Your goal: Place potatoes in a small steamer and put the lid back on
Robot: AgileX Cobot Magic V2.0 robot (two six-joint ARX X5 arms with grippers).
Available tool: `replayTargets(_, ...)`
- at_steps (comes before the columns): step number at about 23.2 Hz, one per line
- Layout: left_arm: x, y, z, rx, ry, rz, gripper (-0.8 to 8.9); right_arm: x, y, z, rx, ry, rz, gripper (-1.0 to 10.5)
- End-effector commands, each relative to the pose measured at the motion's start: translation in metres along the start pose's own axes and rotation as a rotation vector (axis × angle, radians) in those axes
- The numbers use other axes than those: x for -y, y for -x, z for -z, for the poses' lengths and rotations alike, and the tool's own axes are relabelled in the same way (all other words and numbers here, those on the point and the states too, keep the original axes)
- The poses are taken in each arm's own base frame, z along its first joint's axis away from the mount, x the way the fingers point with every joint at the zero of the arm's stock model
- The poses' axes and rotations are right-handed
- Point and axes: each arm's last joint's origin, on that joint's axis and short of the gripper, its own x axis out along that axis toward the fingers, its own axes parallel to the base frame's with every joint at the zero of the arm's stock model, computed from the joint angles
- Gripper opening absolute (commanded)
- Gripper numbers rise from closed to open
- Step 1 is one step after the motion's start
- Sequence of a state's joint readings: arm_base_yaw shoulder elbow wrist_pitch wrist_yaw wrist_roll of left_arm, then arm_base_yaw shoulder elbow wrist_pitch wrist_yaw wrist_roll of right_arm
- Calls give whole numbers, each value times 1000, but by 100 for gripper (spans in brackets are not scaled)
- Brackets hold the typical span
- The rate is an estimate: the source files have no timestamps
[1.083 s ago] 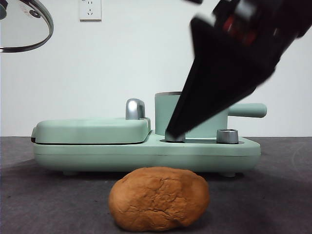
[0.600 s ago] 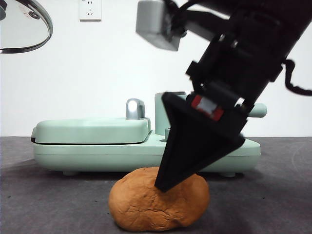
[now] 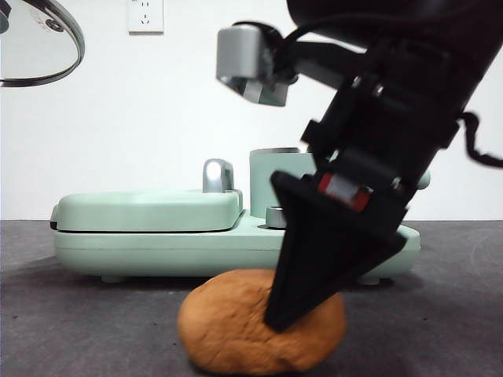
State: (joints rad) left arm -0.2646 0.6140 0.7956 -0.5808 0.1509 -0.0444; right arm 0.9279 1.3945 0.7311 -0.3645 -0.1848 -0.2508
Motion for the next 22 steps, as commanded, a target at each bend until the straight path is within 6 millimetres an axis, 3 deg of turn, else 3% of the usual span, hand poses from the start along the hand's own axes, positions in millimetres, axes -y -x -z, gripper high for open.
replayTargets(1,1,2,-6,38,-16,1,9,-3,20,-11,47,-42,10,209)
replayTargets(6,1,2,-6,37,-16,1,9,-2,80,-18,79,-224,129,209)
replayTargets(11,1,2,-6,38,-16,1,9,24,139,-32,80,-462,211,209)
replayTargets(16,1,2,-6,38,-16,1,9,56,169,-47,170,-541,301,210)
replayTargets(22,1,2,-7,48,-18,1,9,106,173,-66,201,-562,388,233)
